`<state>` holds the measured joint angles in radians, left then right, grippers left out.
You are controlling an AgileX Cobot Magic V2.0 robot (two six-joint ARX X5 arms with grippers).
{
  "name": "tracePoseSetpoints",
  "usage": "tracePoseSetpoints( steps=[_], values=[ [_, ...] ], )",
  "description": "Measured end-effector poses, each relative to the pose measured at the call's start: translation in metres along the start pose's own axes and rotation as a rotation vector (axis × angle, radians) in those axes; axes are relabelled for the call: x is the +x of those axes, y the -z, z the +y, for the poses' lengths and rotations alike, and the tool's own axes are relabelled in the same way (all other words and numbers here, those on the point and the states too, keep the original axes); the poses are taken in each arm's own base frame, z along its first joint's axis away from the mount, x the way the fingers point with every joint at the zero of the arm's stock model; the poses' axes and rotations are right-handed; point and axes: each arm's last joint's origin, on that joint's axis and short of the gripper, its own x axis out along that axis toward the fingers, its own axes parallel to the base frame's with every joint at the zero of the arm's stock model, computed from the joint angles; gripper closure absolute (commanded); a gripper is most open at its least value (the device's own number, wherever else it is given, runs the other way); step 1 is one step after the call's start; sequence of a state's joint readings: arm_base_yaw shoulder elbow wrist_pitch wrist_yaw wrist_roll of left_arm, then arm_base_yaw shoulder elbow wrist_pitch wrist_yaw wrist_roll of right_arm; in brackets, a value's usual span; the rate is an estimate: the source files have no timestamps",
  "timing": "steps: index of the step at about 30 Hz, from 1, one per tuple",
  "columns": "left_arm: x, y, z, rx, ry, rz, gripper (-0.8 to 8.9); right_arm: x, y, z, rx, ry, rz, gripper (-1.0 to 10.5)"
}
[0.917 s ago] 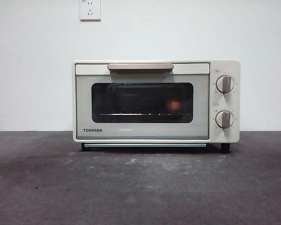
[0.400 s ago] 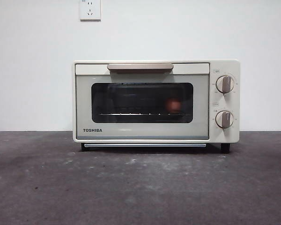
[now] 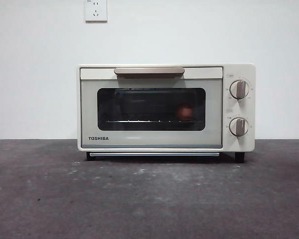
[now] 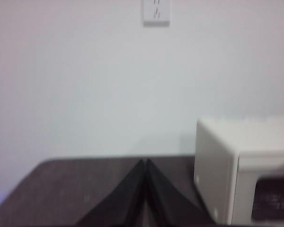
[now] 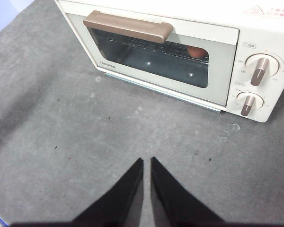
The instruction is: Eggoven
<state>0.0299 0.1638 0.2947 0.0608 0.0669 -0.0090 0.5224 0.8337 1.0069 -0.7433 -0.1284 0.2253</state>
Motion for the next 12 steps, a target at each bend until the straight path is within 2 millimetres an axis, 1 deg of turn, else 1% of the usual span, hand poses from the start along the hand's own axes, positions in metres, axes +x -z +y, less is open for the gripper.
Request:
tracePoseSetpoints(
  steps=[6,12],
  values=[
    [-0.005,0.041,0.001,-0.004,-0.006,0.077,8.06,0.0,0.0,0.0,0.0,0.0,0.0,9.4],
    [-0.01,0.068,0.0,-0.013,-0.007,0.2,8.06,0.0,0.0,0.0,0.0,0.0,0.0,9.4]
  ],
)
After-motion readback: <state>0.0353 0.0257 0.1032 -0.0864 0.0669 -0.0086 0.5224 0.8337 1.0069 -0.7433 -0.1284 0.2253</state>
